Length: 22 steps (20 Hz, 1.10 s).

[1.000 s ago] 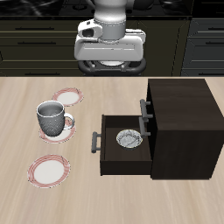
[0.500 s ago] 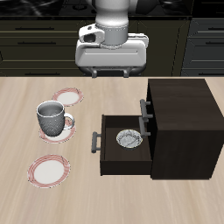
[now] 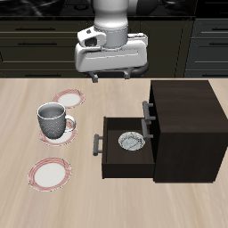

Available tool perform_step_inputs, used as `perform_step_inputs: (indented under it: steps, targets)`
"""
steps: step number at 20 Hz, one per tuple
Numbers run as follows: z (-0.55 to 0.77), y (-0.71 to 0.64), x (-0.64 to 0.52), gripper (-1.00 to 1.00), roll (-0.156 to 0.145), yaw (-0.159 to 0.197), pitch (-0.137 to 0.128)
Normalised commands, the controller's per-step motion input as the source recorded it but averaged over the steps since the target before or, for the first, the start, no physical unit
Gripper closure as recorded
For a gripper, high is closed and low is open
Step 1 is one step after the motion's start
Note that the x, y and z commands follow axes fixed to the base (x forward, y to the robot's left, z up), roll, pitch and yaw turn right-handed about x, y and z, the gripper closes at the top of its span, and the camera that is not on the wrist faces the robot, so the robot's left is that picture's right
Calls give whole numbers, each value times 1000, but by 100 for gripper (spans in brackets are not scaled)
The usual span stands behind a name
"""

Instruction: Place the bowl on the nearest plate relative to the robot

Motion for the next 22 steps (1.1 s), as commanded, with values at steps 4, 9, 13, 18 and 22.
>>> perform_step_inputs:
  steps: [4, 9, 13, 18, 22]
  targets:
    - [60, -54, 143, -100, 19, 316, -89]
    - [1, 33, 38, -100, 10, 270, -55]
    - [-176, 101, 71, -100, 88, 291, -30]
    - [-159, 91, 13, -100, 40, 227, -3]
    - [-267, 70, 66, -100, 82, 566, -29]
